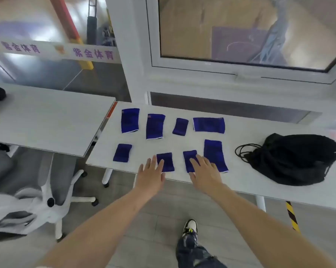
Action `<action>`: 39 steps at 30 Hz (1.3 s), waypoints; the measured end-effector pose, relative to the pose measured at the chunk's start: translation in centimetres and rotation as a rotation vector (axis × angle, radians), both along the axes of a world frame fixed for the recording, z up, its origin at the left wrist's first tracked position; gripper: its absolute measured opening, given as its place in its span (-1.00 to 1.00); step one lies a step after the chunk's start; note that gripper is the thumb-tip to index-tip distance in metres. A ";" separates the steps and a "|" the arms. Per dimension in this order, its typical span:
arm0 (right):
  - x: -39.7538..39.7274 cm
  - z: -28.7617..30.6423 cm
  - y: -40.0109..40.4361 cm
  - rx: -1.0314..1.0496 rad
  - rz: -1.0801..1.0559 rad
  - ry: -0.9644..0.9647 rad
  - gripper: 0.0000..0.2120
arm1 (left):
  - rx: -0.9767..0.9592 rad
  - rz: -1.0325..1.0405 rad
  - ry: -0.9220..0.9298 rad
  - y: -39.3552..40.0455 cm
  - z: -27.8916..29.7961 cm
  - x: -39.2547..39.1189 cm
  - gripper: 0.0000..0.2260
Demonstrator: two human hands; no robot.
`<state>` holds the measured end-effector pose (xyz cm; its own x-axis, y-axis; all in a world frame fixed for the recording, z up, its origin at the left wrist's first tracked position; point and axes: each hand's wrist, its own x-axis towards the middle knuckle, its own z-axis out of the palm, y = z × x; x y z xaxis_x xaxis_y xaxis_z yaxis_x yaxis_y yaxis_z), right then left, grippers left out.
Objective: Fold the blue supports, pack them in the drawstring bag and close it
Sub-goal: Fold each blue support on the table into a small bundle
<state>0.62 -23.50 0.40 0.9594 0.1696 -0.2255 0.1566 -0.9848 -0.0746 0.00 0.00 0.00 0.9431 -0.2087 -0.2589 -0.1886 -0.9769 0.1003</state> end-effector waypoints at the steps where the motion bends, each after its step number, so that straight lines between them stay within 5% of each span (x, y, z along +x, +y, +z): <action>1: 1.2 -0.4 -0.3 0.001 0.011 0.026 -0.41 | 0.014 0.017 0.038 -0.6 -0.4 0.9 -0.47; 13: 12.8 -7.6 -2.6 0.021 0.115 0.220 -0.47 | 0.021 0.166 0.264 -4.1 -7.2 8.4 -0.49; 30: 19.2 -14.1 -2.0 0.010 0.035 0.261 -0.48 | 0.087 -0.018 0.488 -2.5 -12.4 13.7 -0.39; 36: 19.7 -13.8 -2.0 0.129 0.005 0.188 -0.77 | 0.032 -0.039 0.468 -2.1 -12.2 14.0 -0.40; 39: 20.0 -12.0 -2.1 0.319 -0.014 0.275 -0.87 | -0.207 0.073 0.377 -3.0 -11.8 13.9 -0.48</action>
